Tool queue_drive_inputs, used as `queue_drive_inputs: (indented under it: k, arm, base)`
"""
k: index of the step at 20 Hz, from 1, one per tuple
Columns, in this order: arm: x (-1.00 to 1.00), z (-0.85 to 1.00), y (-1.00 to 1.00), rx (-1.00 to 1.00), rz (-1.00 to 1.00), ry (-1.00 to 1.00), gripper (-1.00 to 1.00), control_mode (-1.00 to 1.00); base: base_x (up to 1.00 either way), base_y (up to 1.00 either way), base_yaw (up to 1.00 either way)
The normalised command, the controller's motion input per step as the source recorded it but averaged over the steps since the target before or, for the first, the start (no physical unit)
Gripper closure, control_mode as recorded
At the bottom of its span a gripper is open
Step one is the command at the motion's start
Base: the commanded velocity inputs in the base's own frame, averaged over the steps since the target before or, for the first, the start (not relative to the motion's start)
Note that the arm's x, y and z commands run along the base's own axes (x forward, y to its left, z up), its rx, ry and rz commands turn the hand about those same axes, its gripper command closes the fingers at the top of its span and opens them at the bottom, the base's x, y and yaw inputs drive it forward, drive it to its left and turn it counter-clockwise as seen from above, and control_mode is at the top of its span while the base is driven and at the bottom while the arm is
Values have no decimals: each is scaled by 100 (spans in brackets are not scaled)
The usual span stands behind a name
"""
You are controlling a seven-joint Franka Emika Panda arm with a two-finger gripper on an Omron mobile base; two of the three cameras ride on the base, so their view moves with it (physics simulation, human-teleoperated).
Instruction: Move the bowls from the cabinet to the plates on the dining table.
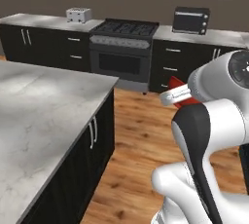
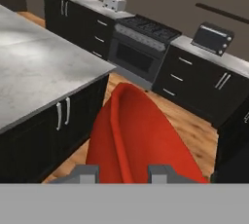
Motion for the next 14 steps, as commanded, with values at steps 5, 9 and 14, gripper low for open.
queue_drive_inputs:
  k: [5,9,14]
  arm:
    - [0,0,0,0,0,0,100,100]
    - [0,0,0,0,0,0,100,100]
    - [0,0,0,0,0,0,100,100]
  base:
    - [0,0,50]
    - [50,0,31]
    - [100,-6,24]
